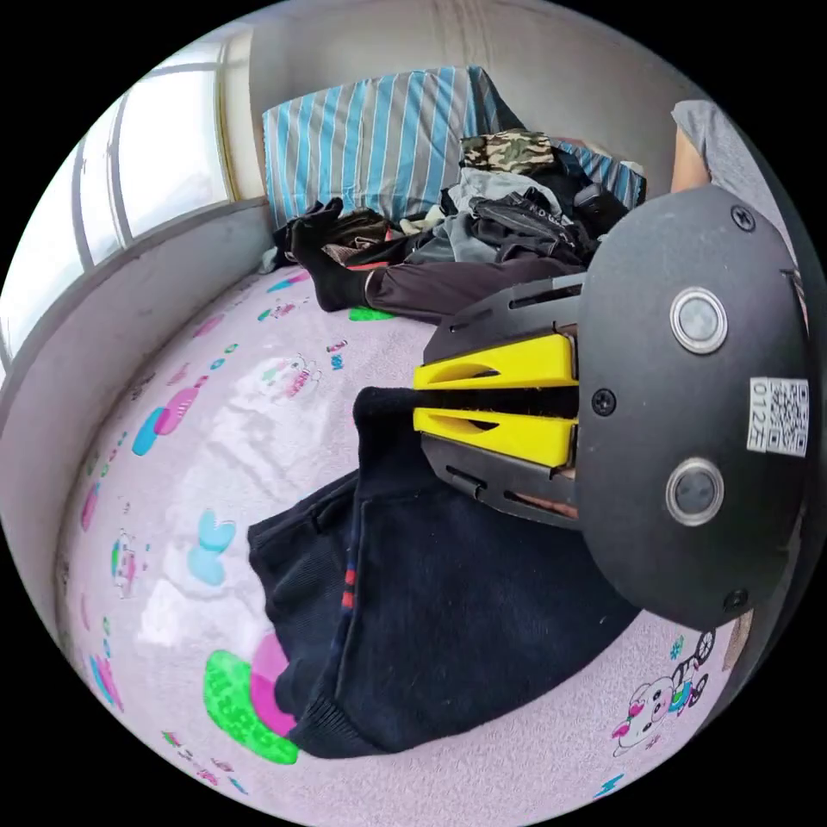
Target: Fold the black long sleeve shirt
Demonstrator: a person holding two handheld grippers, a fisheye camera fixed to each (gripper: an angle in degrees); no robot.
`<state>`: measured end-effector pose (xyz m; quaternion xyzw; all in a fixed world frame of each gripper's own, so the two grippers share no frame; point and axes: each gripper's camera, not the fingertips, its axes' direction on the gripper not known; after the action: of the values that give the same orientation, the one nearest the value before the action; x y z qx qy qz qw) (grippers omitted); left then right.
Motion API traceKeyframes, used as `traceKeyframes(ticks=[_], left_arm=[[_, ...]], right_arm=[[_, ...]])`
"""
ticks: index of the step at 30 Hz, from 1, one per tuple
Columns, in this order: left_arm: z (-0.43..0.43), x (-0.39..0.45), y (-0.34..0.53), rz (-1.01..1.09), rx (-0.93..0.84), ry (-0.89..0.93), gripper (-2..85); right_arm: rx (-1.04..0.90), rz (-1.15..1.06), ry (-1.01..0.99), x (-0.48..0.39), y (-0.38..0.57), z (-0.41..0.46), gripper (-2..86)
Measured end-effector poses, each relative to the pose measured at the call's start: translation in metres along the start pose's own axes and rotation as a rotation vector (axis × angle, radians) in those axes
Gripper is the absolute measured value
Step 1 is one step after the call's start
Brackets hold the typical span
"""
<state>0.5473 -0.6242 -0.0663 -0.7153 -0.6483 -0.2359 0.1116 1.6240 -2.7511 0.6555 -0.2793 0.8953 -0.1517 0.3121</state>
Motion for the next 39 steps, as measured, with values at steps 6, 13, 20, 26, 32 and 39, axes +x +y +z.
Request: traceKeyframes(ticks=[6,13,20,26,32,39], left_arm=[[0.03,-0.045,0.022,-0.022,0.133,0.235,3.6],[-0.008,-0.086,0.125,0.157,0.274,0.059,8.2],[0.086,-0.075,0.249,0.373,0.091,-0.42,13.1],[0.218,-0.064,0.287,0.504,-0.001,-0.657,11.8],[0.278,-0.075,0.278,0.539,-0.005,-0.773,5.7],[0.336,-0.1,0.281,0.564,-0.156,-0.878,2.4]], right_arm=[[-0.09,0.147,0.007,0.009,-0.09,0.031,1.5],[-0.061,0.175,-0.008,-0.018,-0.156,-0.01,7.1],[-0.135,0.073,0.077,-0.044,-0.245,-0.01,10.6],[-0.307,-0.004,0.15,-0.071,-0.274,0.043,10.6],[-0.368,-0.136,0.203,-0.107,-0.294,0.069,1.3],[-0.596,-0.305,0.392,-0.129,-0.293,0.116,1.5]])
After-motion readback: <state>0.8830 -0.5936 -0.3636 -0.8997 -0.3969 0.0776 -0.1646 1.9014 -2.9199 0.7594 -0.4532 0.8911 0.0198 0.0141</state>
